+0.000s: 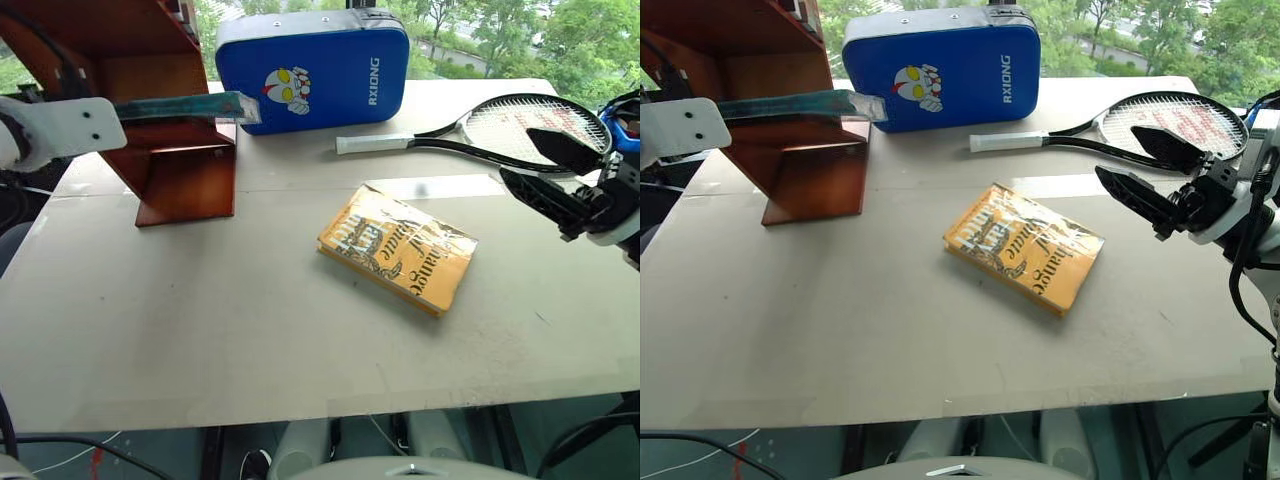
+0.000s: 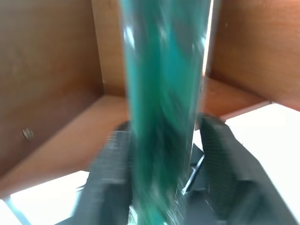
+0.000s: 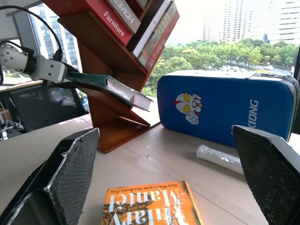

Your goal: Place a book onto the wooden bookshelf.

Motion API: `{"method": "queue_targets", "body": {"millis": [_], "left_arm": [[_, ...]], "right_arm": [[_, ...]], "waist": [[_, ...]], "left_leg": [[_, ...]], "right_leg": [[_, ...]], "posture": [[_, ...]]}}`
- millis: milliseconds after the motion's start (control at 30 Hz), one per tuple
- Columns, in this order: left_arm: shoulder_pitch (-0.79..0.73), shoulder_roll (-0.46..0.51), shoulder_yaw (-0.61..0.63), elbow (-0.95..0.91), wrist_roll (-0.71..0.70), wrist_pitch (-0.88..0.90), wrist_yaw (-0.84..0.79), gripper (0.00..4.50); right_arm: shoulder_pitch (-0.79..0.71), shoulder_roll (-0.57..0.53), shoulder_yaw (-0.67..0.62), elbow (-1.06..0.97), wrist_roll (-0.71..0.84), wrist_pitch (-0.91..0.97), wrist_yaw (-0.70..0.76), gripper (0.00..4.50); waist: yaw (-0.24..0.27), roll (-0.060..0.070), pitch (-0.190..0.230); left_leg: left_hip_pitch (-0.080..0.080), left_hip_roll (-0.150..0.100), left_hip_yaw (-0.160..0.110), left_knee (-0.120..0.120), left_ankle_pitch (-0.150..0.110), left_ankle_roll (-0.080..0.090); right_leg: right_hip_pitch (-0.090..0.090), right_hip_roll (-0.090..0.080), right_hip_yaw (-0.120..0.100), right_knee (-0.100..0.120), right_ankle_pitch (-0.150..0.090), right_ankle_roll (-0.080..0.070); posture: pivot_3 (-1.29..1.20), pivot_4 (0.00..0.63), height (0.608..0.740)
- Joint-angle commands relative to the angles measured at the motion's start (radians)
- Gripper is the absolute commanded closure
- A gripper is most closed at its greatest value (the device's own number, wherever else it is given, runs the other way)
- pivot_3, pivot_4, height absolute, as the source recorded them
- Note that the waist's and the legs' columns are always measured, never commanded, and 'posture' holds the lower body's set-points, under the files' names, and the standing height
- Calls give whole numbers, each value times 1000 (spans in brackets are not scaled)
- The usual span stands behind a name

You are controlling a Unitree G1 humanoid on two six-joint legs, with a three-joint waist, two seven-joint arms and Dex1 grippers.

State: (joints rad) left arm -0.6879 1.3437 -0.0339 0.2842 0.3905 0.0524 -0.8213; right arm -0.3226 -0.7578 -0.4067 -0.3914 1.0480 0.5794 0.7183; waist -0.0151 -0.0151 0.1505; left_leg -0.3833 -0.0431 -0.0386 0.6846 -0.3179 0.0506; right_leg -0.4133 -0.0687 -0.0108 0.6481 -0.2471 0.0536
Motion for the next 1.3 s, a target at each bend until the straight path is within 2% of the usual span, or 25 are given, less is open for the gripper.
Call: {"method": "queue_targets", "body": {"millis": [33, 67, 167, 333, 633, 700, 767, 800, 933, 1167, 1233, 1300], "left_arm": [[44, 32, 92, -50, -12, 45, 20, 393], [69, 31, 112, -68, -15, 58, 24, 57], [135, 8, 188, -135, -46, 99, 35, 57], [171, -103, 284, -290, -152, 150, 60, 57], [202, -278, 427, -495, -359, 346, 62, 57], [215, -295, 407, -529, -393, 280, 43, 57], [195, -400, 380, -614, -537, 291, 26, 57], [206, -466, 356, -671, -618, 323, 21, 57], [310, -653, 265, -804, -754, 425, 67, 57], [668, -775, 125, -846, -762, 440, 103, 57], [789, -777, 62, -858, -740, 452, 103, 57], [854, -794, 50, -846, -697, 424, 149, 57]], "right_arm": [[-16, 0, -9, -11, -17, -20, 6, 0], [-17, -1, -7, -7, -22, -19, 9, 0], [-26, -5, -2, 3, -26, -12, 22, 0], [-51, -4, 23, 22, -37, -2, 43, 0], [-24, -12, 19, 31, -57, 0, 82, 0], [3, -13, 11, 29, -67, -7, 95, 0], [77, -37, 35, 26, -155, -66, 165, 0], [122, -35, 40, 36, -193, -97, 188, 0], [242, 1, 46, 107, -310, -219, 239, 0], [409, 98, 73, 244, -526, -465, 235, 0], [458, 114, 80, 303, -587, -538, 237, 0], [492, 119, 84, 370, -623, -606, 259, 0]], "waist": [[1, 0, 0], [1, 0, 0], [4, 0, 0], [7, 0, 0], [4, -1, 0], [7, -1, 0], [8, -1, 0], [26, 1, -2], [29, -1, -3], [6, 2, -5], [7, 2, -6], [9, 3, -6]], "left_leg": [[0, 0, 0, 0, 0, 0], [0, 0, 0, 0, 0, 0], [0, 0, 0, 0, 0, 0], [0, 0, -1, 2, 0, 0], [0, 1, -1, 2, 0, 0], [0, 1, -1, 2, 0, 0], [0, 1, -2, 2, 0, 0], [0, 1, -2, 2, 0, 0], [-1, 0, -3, 4, 0, 0], [6, 0, -3, 0, 0, -1], [7, 0, -3, 0, 0, -1], [8, -1, -2, 0, 0, -1]], "right_leg": [[0, 0, 0, 0, 0, 0], [0, 0, 0, 1, 0, 0], [0, -1, 0, 4, 0, 0], [0, -3, 0, 4, 0, 0], [0, -4, 0, 5, 0, 0], [0, -4, 0, 5, 0, 0], [0, -4, 1, 4, 0, 0], [0, -4, 1, 4, 0, 0], [2, -5, 3, -1, 0, 0], [2, -2, 10, 2, 0, 0], [3, -2, 11, 2, 0, 0], [4, -2, 13, 1, 0, 0]], "posture": [[0, 150, 740], [0, 150, 740], [0, 150, 740], [0, 150, 740], [0, 150, 740], [0, 150, 740], [0, 150, 740], [0, 150, 740], [0, 150, 740], [0, 150, 740], [0, 150, 740], [0, 150, 740]]}}
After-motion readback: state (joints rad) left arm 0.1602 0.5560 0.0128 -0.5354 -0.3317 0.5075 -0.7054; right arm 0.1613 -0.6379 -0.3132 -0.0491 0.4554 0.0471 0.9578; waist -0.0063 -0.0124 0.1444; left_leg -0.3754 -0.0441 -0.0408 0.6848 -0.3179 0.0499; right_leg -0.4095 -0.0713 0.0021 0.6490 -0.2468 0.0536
